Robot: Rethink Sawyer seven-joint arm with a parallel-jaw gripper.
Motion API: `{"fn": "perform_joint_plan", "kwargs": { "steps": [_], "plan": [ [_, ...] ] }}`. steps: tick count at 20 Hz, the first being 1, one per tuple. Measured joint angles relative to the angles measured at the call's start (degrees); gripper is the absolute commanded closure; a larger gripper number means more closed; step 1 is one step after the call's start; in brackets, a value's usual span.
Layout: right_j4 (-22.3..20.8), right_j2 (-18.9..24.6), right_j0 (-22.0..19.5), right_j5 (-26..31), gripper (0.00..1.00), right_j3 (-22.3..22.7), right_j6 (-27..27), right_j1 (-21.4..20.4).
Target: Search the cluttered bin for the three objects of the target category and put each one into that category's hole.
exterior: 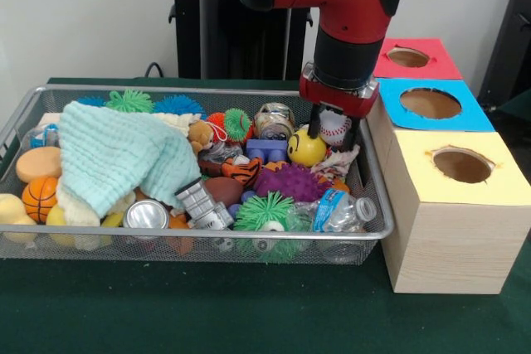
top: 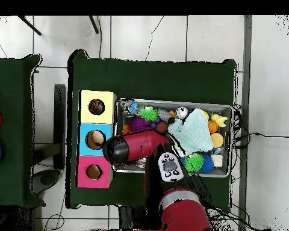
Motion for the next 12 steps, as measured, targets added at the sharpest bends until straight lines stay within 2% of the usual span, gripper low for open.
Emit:
{"fn": "perform_joint_plan", "kwargs": {
  "steps": [12],
  "plan": [
    [0.0, 0.0, 0.4, 0.0, 0.00, -1.1, 0.0, 0.5]
  ]
}}
